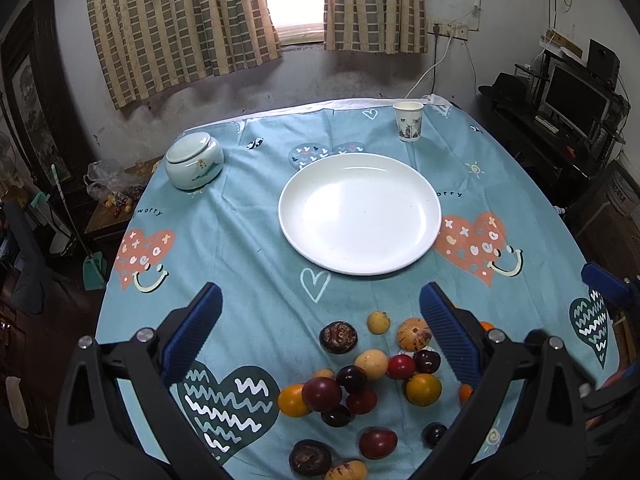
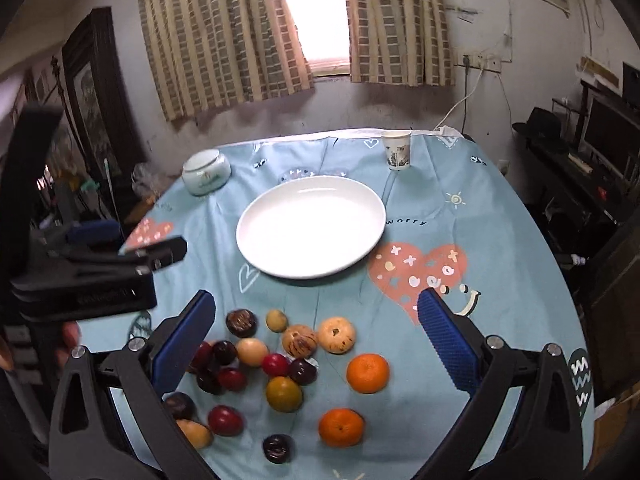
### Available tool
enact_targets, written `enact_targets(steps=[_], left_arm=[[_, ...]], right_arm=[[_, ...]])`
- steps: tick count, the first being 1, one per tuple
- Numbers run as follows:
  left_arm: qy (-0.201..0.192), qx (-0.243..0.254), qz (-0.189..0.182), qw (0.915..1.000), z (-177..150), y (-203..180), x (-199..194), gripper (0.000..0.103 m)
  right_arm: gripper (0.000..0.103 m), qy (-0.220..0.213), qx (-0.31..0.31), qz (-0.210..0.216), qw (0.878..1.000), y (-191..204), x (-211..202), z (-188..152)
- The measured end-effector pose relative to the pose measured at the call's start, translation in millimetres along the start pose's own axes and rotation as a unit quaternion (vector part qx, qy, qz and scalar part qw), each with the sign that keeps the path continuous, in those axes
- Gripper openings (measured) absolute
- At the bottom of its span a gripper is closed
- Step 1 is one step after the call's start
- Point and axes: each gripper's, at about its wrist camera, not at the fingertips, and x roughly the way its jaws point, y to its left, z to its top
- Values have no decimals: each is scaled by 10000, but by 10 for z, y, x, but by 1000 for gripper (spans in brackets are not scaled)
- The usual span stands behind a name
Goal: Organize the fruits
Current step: 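Grasp a yellow pear with the left tool while the right tool grasps an orange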
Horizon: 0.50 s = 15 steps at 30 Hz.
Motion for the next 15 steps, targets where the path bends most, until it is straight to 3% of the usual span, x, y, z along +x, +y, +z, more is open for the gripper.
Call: enact_targets(steps=[4,10,13,15], left_arm=[[18,-2,11,10000,-13,-18,4,100],[40,7,17,10000,-32,-37,11,101],[47,44,16,10000,-56,-47,17,100],[55,71,7,10000,-111,-47,25,100]], right_arm=[[102,137,-137,252,9995,13,48,-80],[102,901,-71,820,9925,40,207,-266],[93,743,-38,673,9950,-7,158,-289],[93,833,158,591,9946,-109,161,-274]])
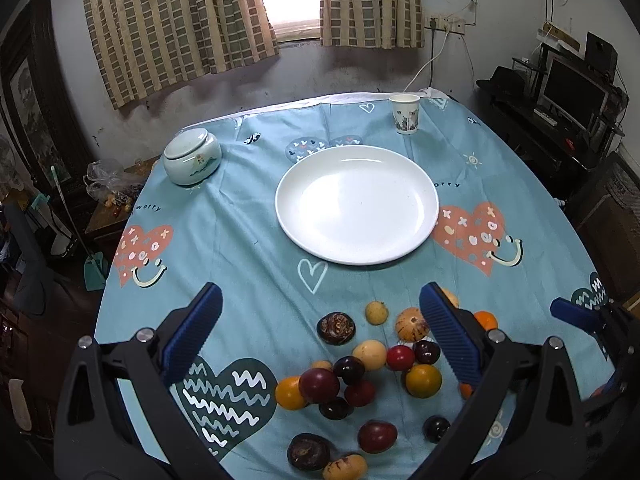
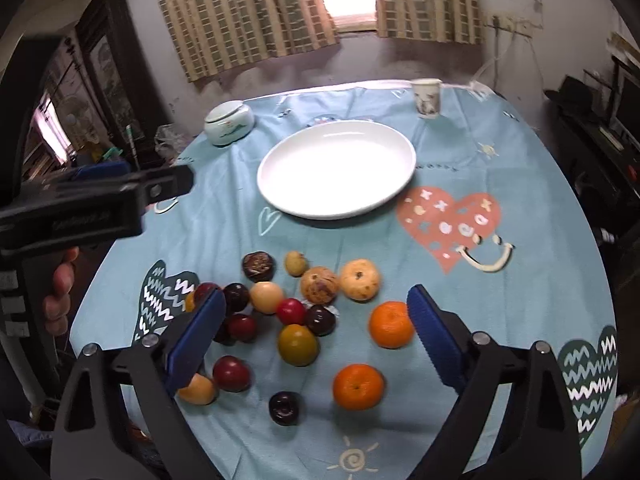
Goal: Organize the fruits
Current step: 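Grasp a yellow pear with the left tool while the right tool grasps an orange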
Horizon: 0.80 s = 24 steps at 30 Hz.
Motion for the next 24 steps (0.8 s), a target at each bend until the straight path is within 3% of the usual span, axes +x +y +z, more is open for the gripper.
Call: enact_targets(steps=[4,8,11,14,16,21,24], left_arm=[[133,110,40,9998,-157,65,65,100],[348,279,-1,9990,-383,153,135,100],[564,810,-127,9950,-693,120,164,100],[943,1249,-546,9862,-1095,113,138,100],[1077,1326,-772,9823,-1299,150,116,100],[1736,578,-1062,9774,-1621,333,312,98],[1818,351,-1355,9733,-1719,303,332,97]], right_arm=[[92,224,78,-75,9997,-155,26,-73],[69,447,-361,-357,9977,-162,112,-296],[60,815,-585,-236,9947,-169,221,-485],[51,1123,-880,-163,9896,-133,305,-698],[50,1307,-997,-116,9863,-118,350,-821],[50,1509,-982,-218,9834,-172,507,-931],[50,1542,-890,-261,9837,-248,616,-896]])
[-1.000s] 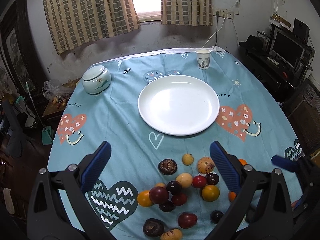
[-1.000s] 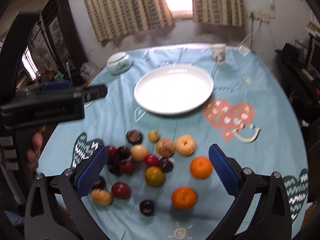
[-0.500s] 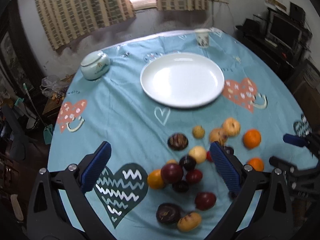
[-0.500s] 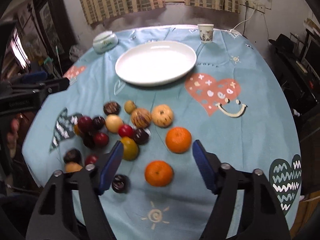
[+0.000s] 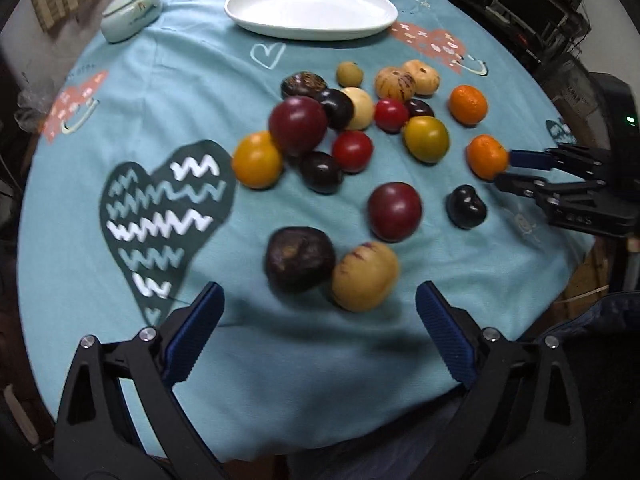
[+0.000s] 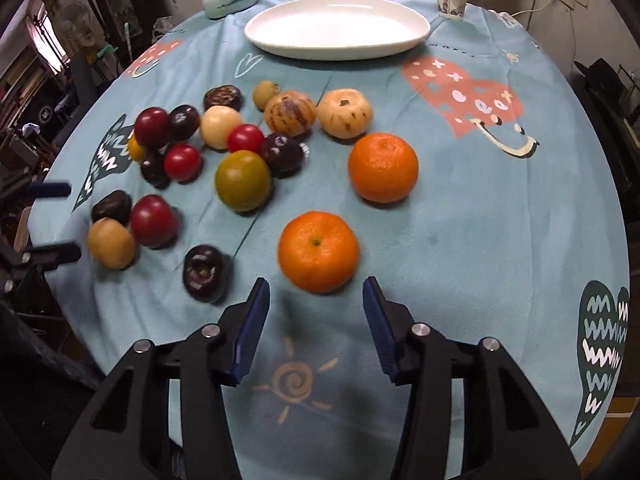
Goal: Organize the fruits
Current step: 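Grasp a yellow pear with the left tool while the right tool grasps an orange, then carry both fruits onto the white plate and open both tools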
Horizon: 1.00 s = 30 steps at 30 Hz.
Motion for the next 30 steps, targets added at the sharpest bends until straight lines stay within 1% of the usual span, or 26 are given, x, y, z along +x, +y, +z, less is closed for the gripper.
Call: enact_targets(steps=[2,4,5,6,7,9,10,11,12,13,16,18,22,26,30], left_arm=[[118,-67,-75,9999,-15,-30,38,97],[242,-170,-144,9995,-6,-55,85,97],[291,-230,-173,9992,18,-65,91,97],[349,-327,-232,9986,31,-70,118,95],[405,-404,-275,9980,52,-77,146,88],[602,-632,-259,9958,87,-74,232,79],[681,-736,-268,9946,94,-63,263,56],[775,-853,-345,9927,95,-47,304,44],[812,-1030,-484,9902,98,-22,326,43],[800,-1112,-473,9894,103,-16,329,43],[768,-1146,-369,9898,97,-52,312,42],[715,-1165,-337,9900,88,-69,233,42],[432,-1118,-286,9924,147,-51,-15,42],[21,-1089,-233,9938,468,-3,-245,42],[-424,-931,-217,9945,958,-21,-418,42]], right_arm=[[50,57,-7,7,10000,-28,99,44],[50,105,15,130,9999,-43,170,104],[46,122,-63,108,9998,-22,190,117],[46,143,-125,74,9998,-4,203,119],[45,129,-147,65,9998,-1,199,116],[44,147,-236,91,9996,-11,194,105],[44,156,-256,121,9995,-28,185,99],[44,164,-270,128,9994,-31,182,94],[44,167,-287,123,9994,-39,178,88],[44,168,-293,117,9994,-51,169,84],[44,144,-334,136,9992,-71,132,58],[44,125,-362,160,9991,-85,108,56],[44,21,-325,233,9992,-155,26,82],[44,-168,-199,342,9991,-211,-62,211],[44,-456,-131,466,9978,-197,-188,462]])
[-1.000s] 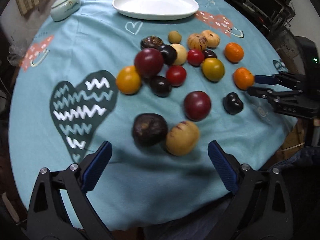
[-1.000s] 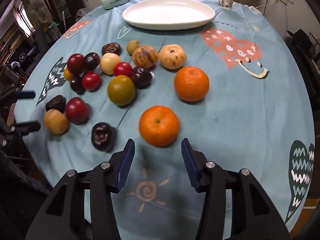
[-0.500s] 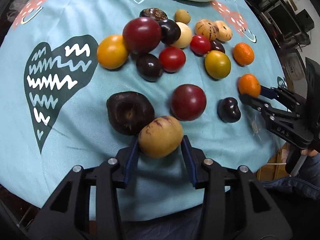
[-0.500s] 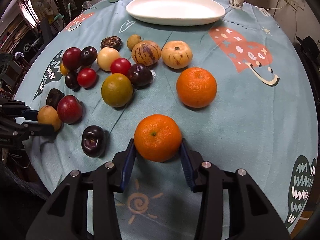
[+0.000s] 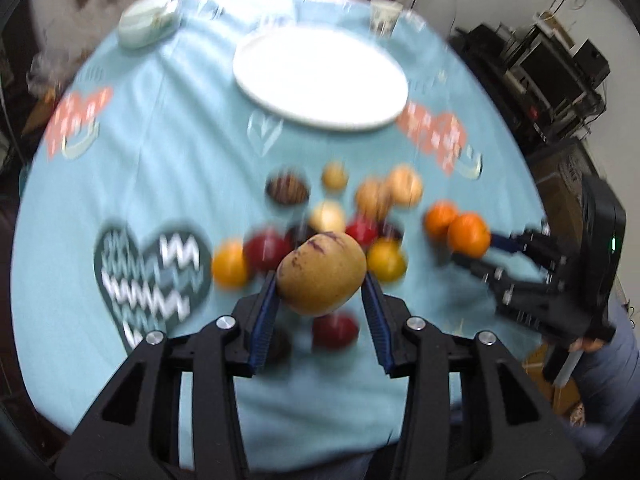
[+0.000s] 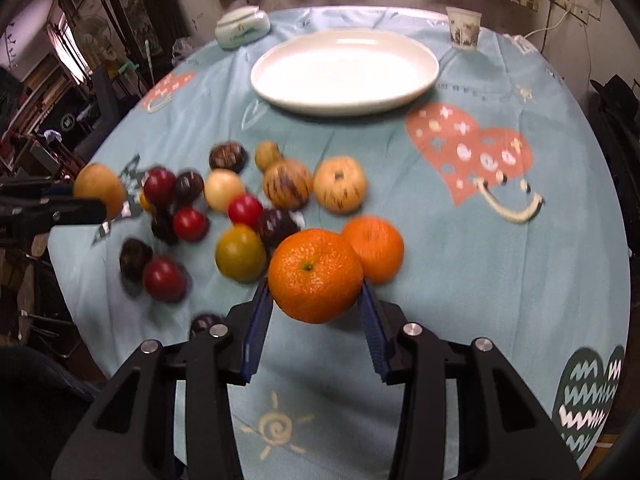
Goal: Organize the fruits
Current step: 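Carry both fruits onto the white plate and open both tools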
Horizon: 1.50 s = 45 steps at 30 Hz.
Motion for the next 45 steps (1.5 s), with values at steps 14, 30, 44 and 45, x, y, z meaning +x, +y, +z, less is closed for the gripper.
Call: enact_targets(steps=[14,30,44,45], left_arm=[[-122,94,563,9983,1785,-86,938,43],[91,-50,886,9960,2180,267,1673,69],[-1017,118,1146,9881,1739,43,814,85],[-1131,199,1164,9865,1676,-16,740,85]], right_arm=[[44,-647,106,-351,9972,-192,331,1561],[62,-241,66,-559,9981,-565,1161,2178],[66,-905,1102,285,9894,-634,390,1486],[66,-930,1230,433,9871,-626,321,1367]])
